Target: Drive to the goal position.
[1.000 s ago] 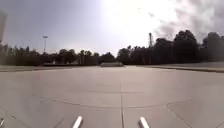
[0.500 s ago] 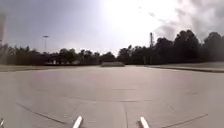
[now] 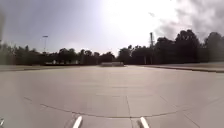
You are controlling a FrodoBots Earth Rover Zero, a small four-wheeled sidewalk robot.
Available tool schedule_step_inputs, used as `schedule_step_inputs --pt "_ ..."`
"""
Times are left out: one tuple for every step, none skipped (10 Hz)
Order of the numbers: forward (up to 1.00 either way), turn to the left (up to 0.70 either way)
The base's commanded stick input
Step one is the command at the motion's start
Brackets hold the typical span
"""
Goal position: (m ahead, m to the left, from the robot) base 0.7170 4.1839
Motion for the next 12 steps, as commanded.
schedule_step_inputs --pt "0.99 0.01" --pt "0.99 0.0" --pt "0.99 -0.01" --pt "0.99 -0.01" --pt "0.99 -0.01" --pt "0.99 0.0" --pt "0.99 0.01" --pt "0.99 0.01" --pt "0.99 0.01" --pt "0.99 0.01" --pt "0.99 0.01" --pt "0.99 0.02"
